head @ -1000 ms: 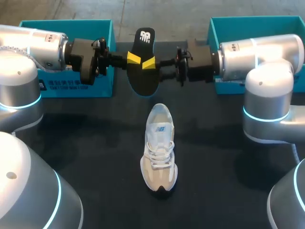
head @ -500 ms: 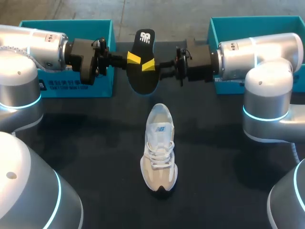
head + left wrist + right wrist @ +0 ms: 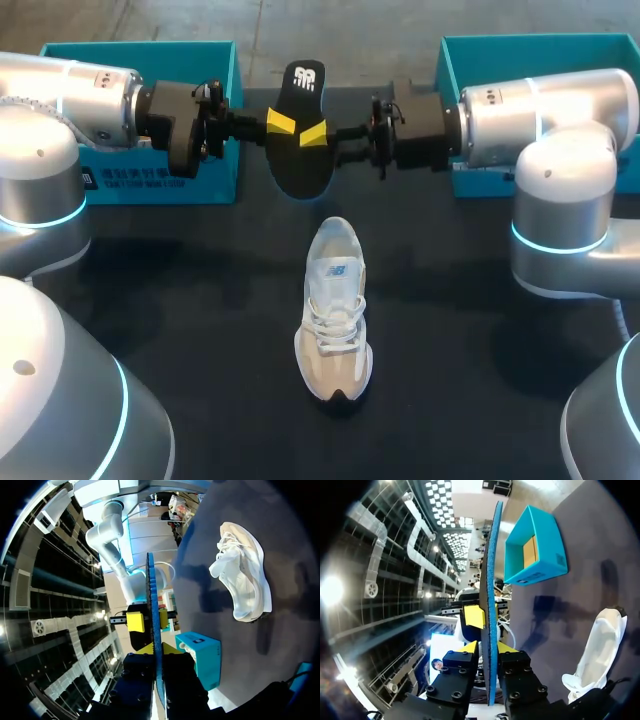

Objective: Take the shoe out of the shoebox, open the shoe tongue, remove and reinsert the insole, then place the shoe into the shoebox

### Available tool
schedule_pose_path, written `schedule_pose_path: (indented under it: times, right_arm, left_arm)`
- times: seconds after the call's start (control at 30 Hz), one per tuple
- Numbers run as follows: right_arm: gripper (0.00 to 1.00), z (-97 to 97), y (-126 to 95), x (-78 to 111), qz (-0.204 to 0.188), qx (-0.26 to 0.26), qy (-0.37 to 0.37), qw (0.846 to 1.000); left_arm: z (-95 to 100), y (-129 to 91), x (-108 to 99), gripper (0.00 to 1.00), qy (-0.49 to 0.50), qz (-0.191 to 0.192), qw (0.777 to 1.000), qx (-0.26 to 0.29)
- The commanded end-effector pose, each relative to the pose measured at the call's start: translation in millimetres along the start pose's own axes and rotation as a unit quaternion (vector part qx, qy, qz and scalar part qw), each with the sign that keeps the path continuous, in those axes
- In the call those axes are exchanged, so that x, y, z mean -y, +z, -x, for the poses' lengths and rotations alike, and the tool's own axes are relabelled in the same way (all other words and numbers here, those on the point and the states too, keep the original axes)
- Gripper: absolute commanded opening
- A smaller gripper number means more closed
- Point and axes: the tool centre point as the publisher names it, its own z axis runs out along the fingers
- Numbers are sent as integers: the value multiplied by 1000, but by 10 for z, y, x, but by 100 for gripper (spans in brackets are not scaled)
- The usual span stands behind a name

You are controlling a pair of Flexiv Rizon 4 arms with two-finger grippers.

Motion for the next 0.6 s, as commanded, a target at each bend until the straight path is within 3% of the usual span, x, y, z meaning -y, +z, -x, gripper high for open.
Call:
schedule_pose_path:
  times: [0.03, 0.23, 0.6]
  right_arm:
    - [22, -8, 1, -15, -3, 2, 0, 1000]
    - [16, -3, 30, -26, -14, 2, 0, 1000]
    - [13, -18, -3, 8, -16, 2, -2, 1000]
  left_arm:
    - [0, 4, 13, 0, 1, 2, 1000, 0]
    - [0, 4, 13, 0, 1, 2, 1000, 0]
    - [0, 4, 13, 0, 1, 2, 1000, 0]
